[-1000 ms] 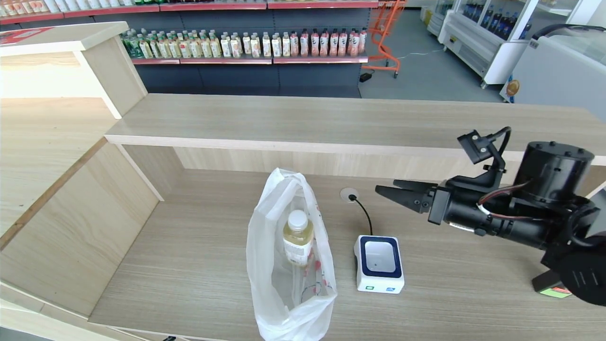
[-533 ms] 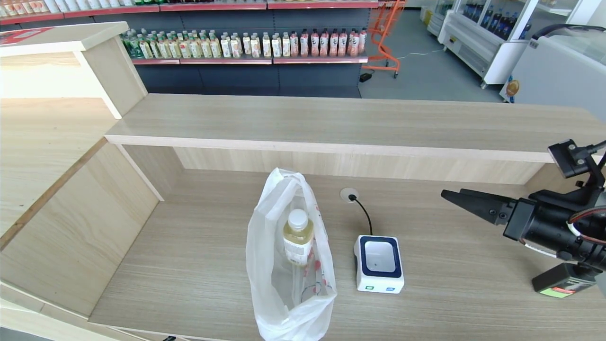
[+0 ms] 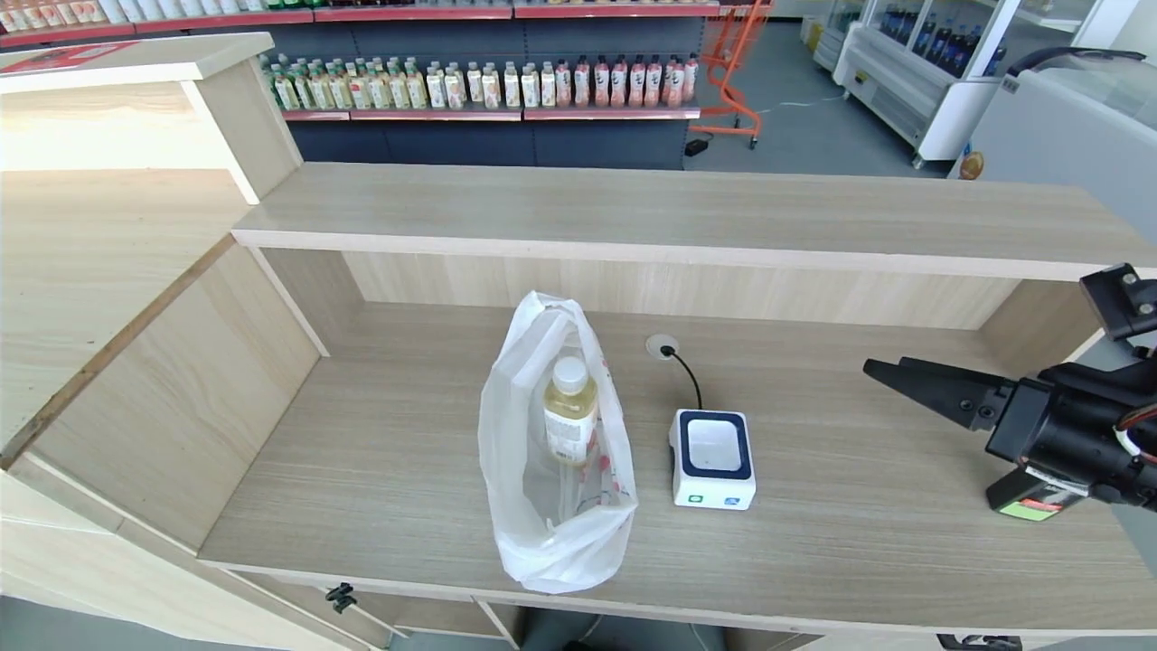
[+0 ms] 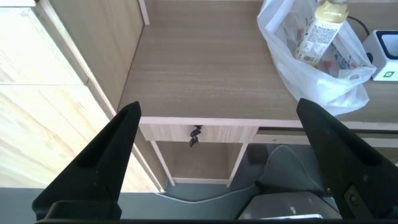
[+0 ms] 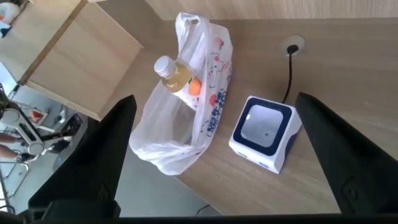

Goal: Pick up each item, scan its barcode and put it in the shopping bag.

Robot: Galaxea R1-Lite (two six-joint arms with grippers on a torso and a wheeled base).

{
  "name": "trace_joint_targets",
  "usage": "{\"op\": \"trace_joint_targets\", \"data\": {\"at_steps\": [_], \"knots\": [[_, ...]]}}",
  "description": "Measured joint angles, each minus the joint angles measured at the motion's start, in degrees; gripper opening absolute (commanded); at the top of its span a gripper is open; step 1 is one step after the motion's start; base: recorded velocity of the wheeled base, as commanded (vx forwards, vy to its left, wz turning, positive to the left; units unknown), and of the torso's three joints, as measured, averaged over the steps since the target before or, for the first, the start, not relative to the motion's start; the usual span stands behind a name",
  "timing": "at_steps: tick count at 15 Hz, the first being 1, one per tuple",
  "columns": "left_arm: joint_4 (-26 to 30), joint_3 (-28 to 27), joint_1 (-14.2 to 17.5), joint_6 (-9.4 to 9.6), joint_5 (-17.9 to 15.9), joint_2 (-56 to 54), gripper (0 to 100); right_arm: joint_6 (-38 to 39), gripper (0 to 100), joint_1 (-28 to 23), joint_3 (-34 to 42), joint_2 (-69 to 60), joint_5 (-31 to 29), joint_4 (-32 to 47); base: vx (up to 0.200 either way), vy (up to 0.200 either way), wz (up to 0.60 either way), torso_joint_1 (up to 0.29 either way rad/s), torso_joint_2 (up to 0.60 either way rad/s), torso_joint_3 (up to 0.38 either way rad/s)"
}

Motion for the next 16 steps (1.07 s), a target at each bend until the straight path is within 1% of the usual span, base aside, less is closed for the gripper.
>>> {"op": "trace_joint_targets", "data": {"at_steps": [2, 5, 10, 13, 16], "knots": [[0.0, 0.0, 0.0, 0.04, 0.0, 0.0, 100, 0.0, 100, -0.6, 0.2, -0.2, -0.1, 1.5, 0.000, -0.200, 0.00, 0.002, 0.00, 0.000], [0.0, 0.0, 0.1, 0.13, 0.0, 0.0, 100, -0.5, 100, -2.8, 0.3, -0.4, -0.2, 2.7, 0.000, -0.200, 0.00, 0.010, 0.00, 0.005], [0.0, 0.0, 0.0, 0.02, 0.0, 0.0, 100, -1.8, 100, -3.9, 2.6, -2.6, -0.2, 4.9, -0.200, -0.200, 0.00, 0.010, 0.01, 0.000], [0.0, 0.0, 0.0, -0.02, 0.0, 0.0, 100, -4.4, 100, -3.9, 4.7, -3.9, -0.1, 5.0, 0.000, 0.000, 0.00, 0.000, 0.00, 0.000], [0.0, 0.0, 0.0, -0.02, 0.0, 0.0, 100, -4.5, 100, -3.9, 5.5, -4.9, -0.1, 5.7, -0.200, 0.000, 0.00, 0.004, 0.00, 0.002]]}}
